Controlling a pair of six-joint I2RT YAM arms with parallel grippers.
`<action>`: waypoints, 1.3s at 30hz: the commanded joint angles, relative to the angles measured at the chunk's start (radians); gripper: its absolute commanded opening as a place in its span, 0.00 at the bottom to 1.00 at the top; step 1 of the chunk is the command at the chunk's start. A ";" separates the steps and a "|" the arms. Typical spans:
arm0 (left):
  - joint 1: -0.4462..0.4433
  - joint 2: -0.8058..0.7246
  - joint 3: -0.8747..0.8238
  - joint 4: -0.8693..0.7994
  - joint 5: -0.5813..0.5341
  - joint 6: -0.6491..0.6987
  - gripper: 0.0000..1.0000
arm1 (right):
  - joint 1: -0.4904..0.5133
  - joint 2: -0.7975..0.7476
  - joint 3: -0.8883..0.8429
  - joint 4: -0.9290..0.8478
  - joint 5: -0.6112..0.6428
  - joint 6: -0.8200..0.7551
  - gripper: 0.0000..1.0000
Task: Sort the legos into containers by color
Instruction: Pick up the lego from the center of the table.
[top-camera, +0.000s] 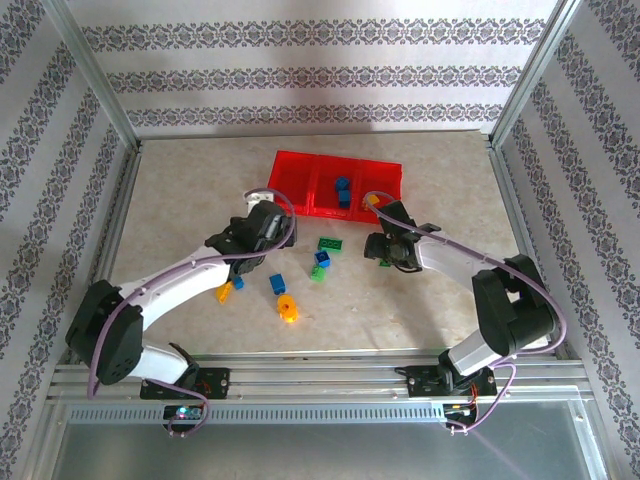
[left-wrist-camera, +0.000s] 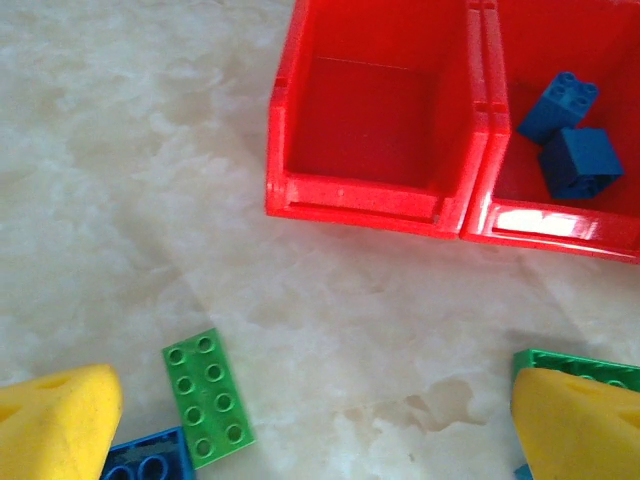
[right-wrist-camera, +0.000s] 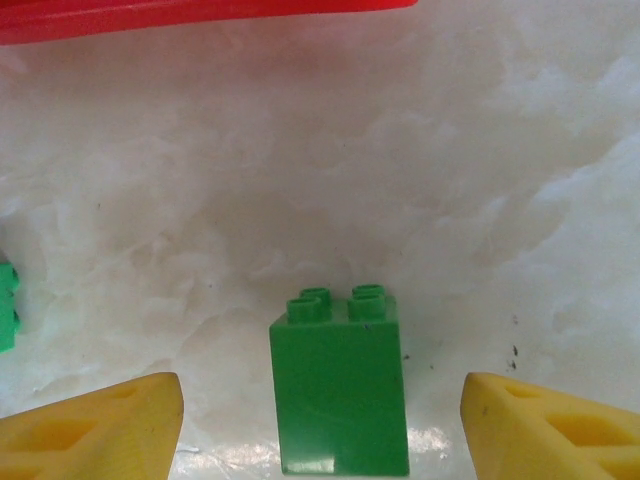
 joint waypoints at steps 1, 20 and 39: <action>0.019 -0.045 -0.031 -0.049 -0.072 -0.030 1.00 | 0.004 0.033 0.038 -0.020 -0.001 0.014 0.73; 0.135 -0.176 -0.140 -0.056 -0.031 -0.101 1.00 | 0.002 0.179 0.094 -0.032 -0.044 0.027 0.47; 0.182 -0.198 -0.184 -0.028 0.032 -0.141 1.00 | 0.124 0.111 0.306 -0.036 -0.003 -0.114 0.17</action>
